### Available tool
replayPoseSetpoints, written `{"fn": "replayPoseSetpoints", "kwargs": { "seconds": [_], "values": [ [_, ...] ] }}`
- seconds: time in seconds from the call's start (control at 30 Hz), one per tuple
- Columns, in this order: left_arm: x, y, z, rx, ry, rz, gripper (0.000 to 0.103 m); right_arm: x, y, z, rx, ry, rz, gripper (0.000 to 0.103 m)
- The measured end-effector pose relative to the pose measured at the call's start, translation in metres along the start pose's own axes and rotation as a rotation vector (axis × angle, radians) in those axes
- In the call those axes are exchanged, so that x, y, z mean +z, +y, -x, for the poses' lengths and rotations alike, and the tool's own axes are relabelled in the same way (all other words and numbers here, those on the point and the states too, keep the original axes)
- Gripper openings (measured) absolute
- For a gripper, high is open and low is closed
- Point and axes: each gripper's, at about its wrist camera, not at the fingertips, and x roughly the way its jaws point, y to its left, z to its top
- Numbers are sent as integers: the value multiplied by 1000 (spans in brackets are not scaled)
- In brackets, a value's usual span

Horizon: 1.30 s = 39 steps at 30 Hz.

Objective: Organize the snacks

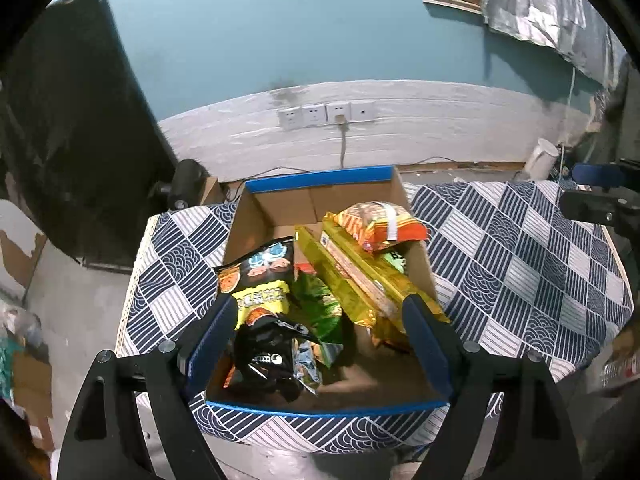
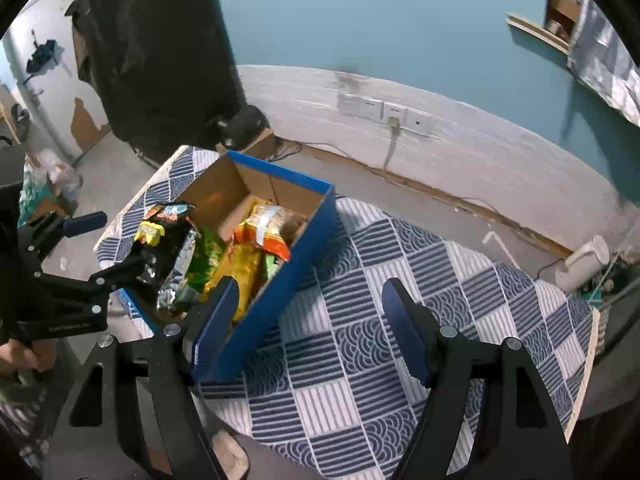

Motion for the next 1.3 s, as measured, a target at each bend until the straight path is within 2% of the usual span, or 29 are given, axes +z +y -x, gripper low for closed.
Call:
{"fn": "replayPoseSetpoints", "kwargs": {
  "seconds": [0.1, 0.4, 1.3],
  "values": [
    [-1, -5, 8, -2, -14, -11, 86, -7, -2, 7, -34, -16, 15, 75],
    [1, -15, 22, -6, -30, -18, 86, -21, -7, 19, -37, -25, 28, 75],
    [-2, -21, 9, 7, 11, -31, 86, -28, -13, 18, -18, -2, 1, 76]
  ]
}}
